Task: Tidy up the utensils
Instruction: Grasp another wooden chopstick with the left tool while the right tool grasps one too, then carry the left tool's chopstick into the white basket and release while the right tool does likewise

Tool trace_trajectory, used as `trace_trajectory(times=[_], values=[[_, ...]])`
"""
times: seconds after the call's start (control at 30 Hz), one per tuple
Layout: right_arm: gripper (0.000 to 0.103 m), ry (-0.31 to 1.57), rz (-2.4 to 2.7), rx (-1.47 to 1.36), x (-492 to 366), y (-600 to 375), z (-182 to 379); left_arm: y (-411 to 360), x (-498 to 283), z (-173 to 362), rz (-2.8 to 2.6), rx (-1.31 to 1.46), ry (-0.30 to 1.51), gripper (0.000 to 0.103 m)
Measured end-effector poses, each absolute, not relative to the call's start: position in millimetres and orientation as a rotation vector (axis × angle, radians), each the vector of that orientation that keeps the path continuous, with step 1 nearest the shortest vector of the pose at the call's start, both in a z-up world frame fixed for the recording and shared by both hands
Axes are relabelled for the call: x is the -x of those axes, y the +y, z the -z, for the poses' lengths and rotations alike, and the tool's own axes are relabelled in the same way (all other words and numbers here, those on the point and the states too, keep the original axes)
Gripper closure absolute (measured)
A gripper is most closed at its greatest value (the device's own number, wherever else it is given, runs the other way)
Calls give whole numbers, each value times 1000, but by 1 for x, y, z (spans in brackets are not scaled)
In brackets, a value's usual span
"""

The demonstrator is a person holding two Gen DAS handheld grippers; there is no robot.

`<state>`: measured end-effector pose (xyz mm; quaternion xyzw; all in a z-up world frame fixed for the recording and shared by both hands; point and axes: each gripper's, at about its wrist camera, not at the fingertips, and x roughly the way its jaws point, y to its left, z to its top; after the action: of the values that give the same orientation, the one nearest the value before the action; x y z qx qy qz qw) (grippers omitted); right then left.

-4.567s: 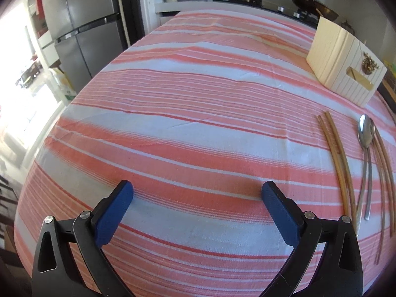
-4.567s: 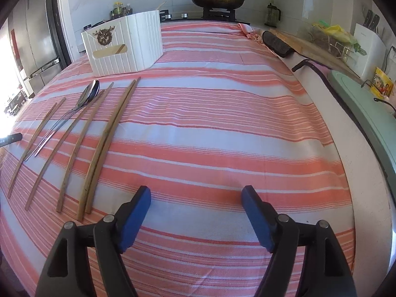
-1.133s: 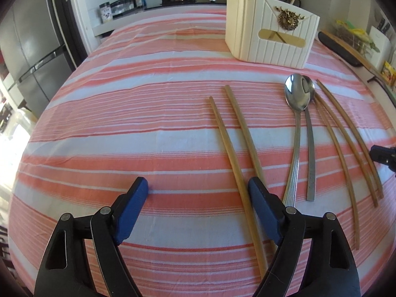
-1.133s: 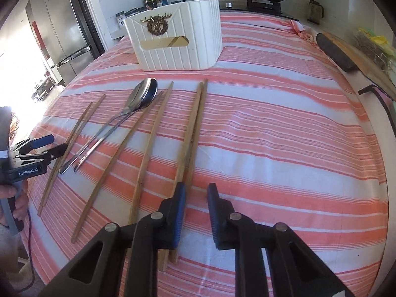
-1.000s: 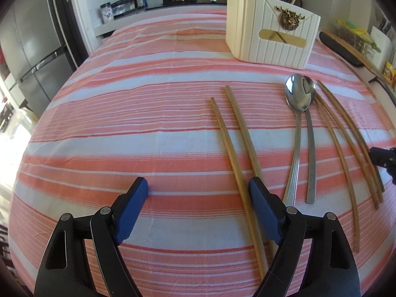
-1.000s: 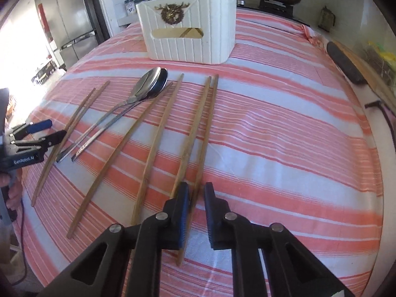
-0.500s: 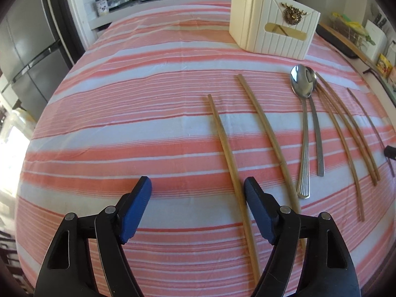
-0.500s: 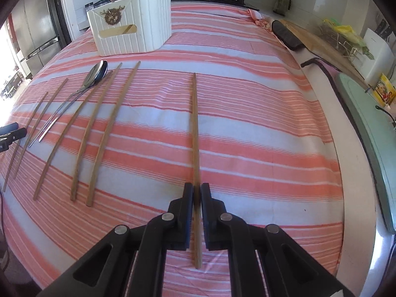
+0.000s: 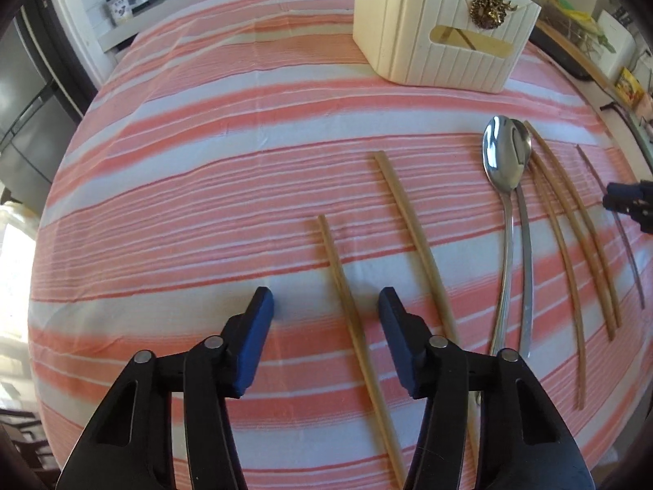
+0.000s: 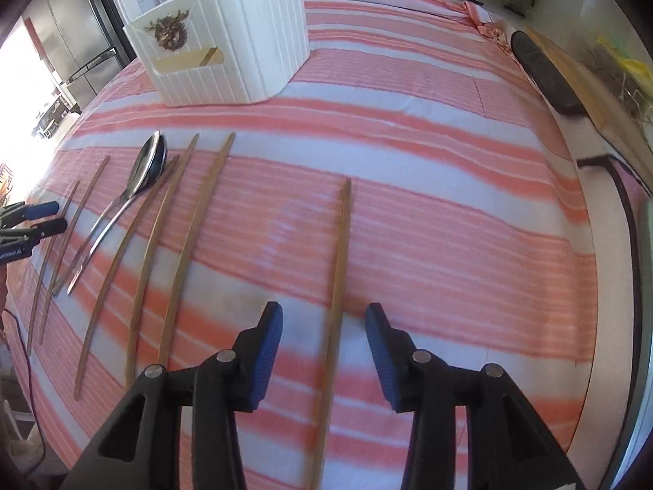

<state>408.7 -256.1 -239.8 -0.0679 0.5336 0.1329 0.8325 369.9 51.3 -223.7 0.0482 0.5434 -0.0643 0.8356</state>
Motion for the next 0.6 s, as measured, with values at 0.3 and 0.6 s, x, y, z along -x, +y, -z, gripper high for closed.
trace_trajectory(times=[0.3, 0.6], values=[[97, 1052, -250, 17, -448, -257, 222, 45, -375, 203, 177, -50, 1072, 99], [97, 740, -379, -36, -353, -260, 102, 61, -317, 102, 270, 34, 824, 99]])
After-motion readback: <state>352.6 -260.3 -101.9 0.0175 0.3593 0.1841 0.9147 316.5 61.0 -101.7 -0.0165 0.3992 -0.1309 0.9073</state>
